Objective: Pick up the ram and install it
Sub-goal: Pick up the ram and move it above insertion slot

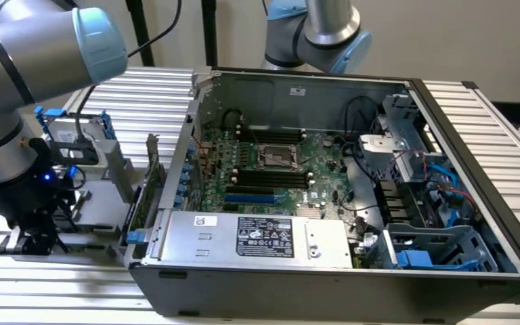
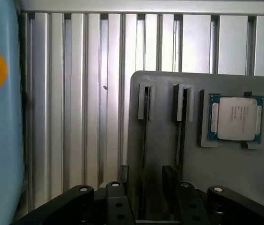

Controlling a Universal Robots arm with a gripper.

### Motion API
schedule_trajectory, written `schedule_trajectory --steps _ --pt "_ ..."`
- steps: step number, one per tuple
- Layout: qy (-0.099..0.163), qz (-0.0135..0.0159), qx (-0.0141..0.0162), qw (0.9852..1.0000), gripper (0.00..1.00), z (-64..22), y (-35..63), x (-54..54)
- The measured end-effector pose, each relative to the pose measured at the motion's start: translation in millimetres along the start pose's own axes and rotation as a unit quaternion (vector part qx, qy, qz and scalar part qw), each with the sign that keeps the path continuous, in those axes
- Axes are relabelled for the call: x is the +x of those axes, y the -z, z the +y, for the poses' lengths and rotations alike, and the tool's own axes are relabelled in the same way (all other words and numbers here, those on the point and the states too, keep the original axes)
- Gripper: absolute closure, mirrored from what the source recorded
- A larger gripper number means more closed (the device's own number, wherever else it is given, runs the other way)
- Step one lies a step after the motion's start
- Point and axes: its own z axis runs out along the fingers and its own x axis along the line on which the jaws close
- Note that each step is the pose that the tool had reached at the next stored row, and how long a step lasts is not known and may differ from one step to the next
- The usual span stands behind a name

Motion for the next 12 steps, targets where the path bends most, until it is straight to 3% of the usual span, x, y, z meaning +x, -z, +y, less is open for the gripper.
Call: schedule_trajectory --steps 12 --pt "0.001 0.0000 0.0003 1.0000 0.60 0.8 -17.7 -0.2"
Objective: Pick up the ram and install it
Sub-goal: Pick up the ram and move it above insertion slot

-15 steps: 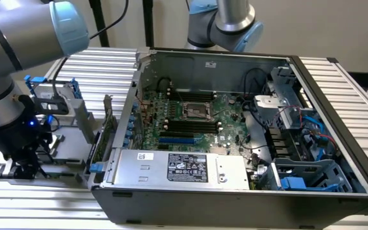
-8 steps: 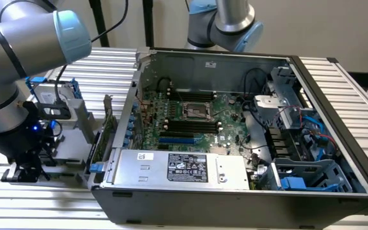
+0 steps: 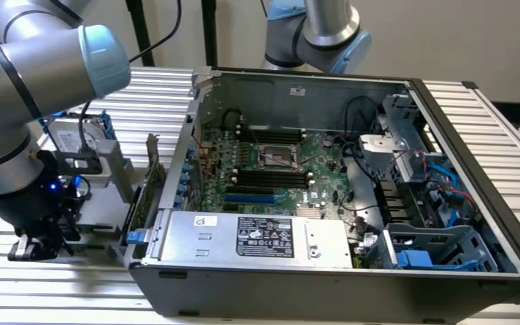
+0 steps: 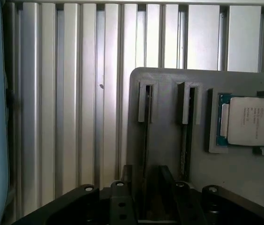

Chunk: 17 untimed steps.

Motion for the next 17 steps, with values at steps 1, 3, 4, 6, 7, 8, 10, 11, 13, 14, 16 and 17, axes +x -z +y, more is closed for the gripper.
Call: schedule_trajectory --steps 1,3,4,6,7,8,10,11,13,14,16,17 --pt "0.000 0.0000 0.0000 1.0000 0.60 0.4 -0.4 0.0" --pt "0.000 0.0000 0.0000 1.0000 0.67 0.7 -1.5 0.0" --pt "0.000 0.0000 0.0000 1.0000 0.67 1.0 -1.9 0.0" --pt "0.000 0.0000 0.0000 1.0000 0.67 1.3 -2.7 0.0" --pt "0.000 0.0001 -0.0001 1.0000 0.69 1.3 -2.8 0.0" --pt "0.000 0.0001 -0.0001 1.0000 0.76 1.3 -2.8 0.0" --pt "0.000 0.0001 -0.0001 1.0000 0.76 1.3 -2.9 0.0" --pt "0.000 0.0000 0.0000 1.0000 0.82 1.3 -3.0 -0.1" --pt "0.000 0.0000 0.0000 1.0000 0.85 1.3 -3.0 0.0" --pt "0.000 0.0000 0.0000 1.0000 0.86 1.3 -3.0 0.0" --pt "0.000 0.0000 0.0000 1.0000 0.86 1.3 -3.0 0.0" --pt "0.000 -0.0001 0.0000 1.0000 0.86 1.3 -3.0 -0.1"
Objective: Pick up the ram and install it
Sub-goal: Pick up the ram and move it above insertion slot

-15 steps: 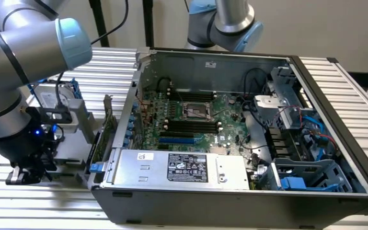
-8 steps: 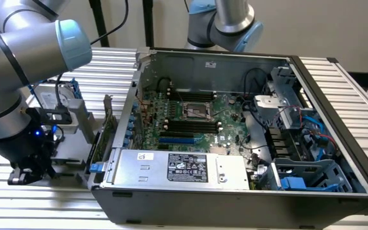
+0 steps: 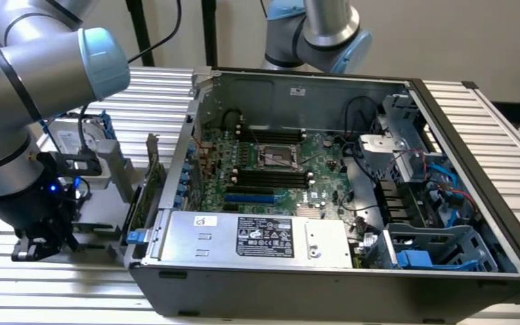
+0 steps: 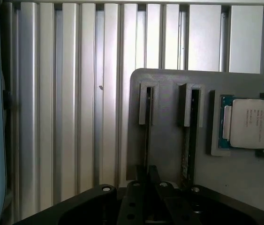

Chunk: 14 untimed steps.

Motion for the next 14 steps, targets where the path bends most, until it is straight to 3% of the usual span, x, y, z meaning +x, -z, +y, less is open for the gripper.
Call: schedule_trajectory --steps 3,9,14 --pt "0.000 0.0001 -0.0012 1.0000 0.86 -0.1 1.3 0.0" --pt "-0.007 0.0018 -0.0082 0.9999 0.86 -0.9 1.8 0.0" --pt "-0.009 0.0059 -0.0087 0.9999 0.86 -1.5 2.5 0.2"
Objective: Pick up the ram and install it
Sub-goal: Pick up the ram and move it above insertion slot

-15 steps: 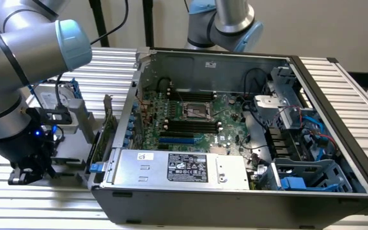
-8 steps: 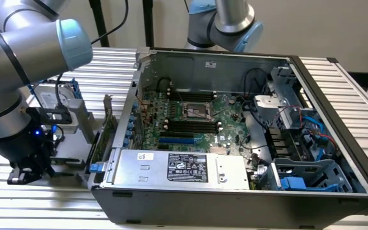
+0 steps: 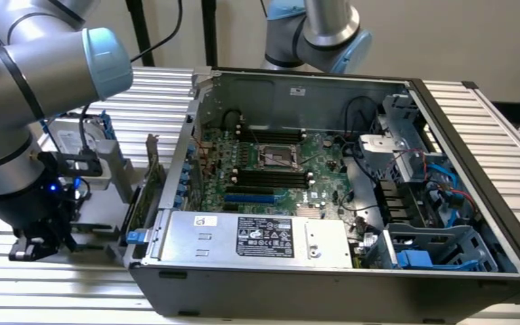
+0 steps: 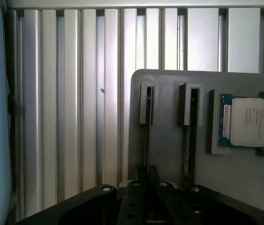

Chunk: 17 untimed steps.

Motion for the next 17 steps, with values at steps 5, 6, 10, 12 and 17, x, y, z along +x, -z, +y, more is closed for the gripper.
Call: schedule_trajectory --steps 5,6,10,12,17 --pt "0.000 0.0006 0.0000 1.0000 0.86 0.1 3.6 -0.1" --pt "0.000 0.0006 0.0001 1.0000 0.86 0.1 4.7 -0.1" --pt "0.000 0.0007 0.0001 1.0000 0.86 0.4 11.5 -0.1" --pt "0.000 0.0007 0.0002 1.0000 0.86 0.6 16.5 -0.2" --pt "0.000 0.0007 0.0001 1.0000 0.86 1.5 37.0 0.2"
